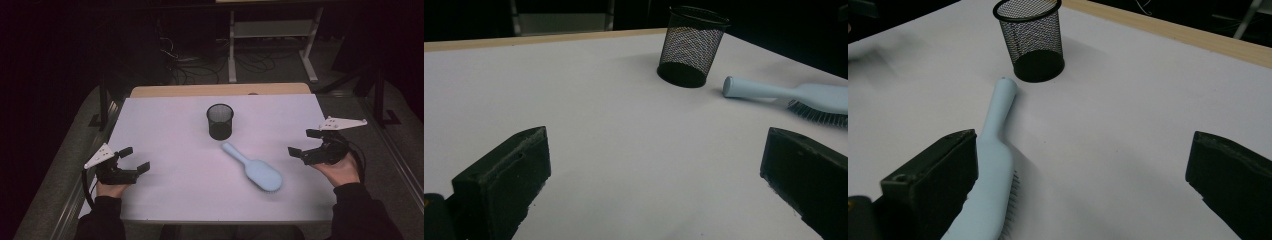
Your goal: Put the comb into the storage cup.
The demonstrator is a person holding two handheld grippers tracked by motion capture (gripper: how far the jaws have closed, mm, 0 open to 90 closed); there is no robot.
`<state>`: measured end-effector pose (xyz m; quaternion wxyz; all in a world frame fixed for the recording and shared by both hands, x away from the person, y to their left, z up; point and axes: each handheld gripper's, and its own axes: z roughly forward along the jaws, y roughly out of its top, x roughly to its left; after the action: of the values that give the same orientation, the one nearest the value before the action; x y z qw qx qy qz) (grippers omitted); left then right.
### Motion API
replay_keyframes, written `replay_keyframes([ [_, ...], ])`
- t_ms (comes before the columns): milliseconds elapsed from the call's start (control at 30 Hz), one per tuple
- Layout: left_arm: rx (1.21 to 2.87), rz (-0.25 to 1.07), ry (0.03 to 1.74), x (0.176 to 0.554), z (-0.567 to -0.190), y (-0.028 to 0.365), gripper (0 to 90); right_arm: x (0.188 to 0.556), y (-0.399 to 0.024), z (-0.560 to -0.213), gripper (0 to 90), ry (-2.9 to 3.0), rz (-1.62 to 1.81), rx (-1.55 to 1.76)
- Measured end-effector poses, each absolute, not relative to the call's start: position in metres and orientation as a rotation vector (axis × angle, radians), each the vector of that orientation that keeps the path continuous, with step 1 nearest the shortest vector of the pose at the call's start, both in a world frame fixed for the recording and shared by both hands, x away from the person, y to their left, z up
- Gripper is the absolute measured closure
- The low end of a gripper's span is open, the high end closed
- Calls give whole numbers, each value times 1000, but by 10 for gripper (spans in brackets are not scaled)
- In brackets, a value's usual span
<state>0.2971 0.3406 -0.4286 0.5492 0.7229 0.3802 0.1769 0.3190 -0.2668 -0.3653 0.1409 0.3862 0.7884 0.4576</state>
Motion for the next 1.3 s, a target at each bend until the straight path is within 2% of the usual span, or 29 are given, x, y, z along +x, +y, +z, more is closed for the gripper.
replay_keyframes([
  [1300, 1708, 430, 904, 297, -429, 342, 0, 344, -222, -346, 10, 2393, 1276, 989],
])
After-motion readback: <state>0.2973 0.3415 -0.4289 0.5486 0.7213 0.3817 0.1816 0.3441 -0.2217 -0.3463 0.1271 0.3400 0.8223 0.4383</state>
